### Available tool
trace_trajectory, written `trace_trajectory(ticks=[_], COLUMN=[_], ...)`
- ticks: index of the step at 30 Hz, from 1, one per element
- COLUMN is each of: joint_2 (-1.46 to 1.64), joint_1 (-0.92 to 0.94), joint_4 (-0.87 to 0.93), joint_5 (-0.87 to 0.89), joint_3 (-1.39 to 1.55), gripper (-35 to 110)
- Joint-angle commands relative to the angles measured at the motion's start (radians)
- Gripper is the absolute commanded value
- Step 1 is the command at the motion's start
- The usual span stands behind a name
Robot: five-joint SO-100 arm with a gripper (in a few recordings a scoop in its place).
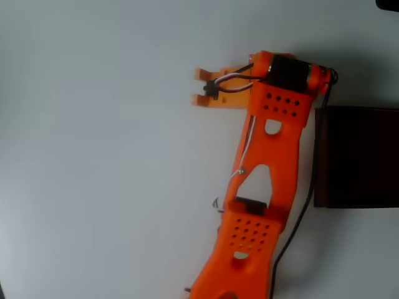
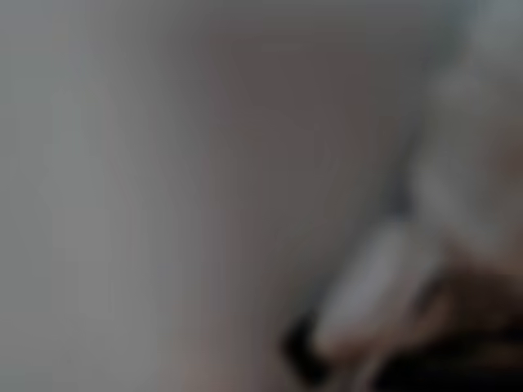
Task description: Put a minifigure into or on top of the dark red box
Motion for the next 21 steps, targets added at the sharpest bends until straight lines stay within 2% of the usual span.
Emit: trace_trajectory(ticks=[1, 8, 16, 21], joint_2=[0.055, 0.055, 0.069, 0.229], joint_1=[-0.021, -0.020, 0.006, 0.032], joint_4=[0.028, 0.028, 0.028, 0.028], joint_5=[0.002, -0.003, -0.005, 0.002], joint_3=[0.018, 0.026, 0.052, 0.170], gripper=[14, 0, 0, 0])
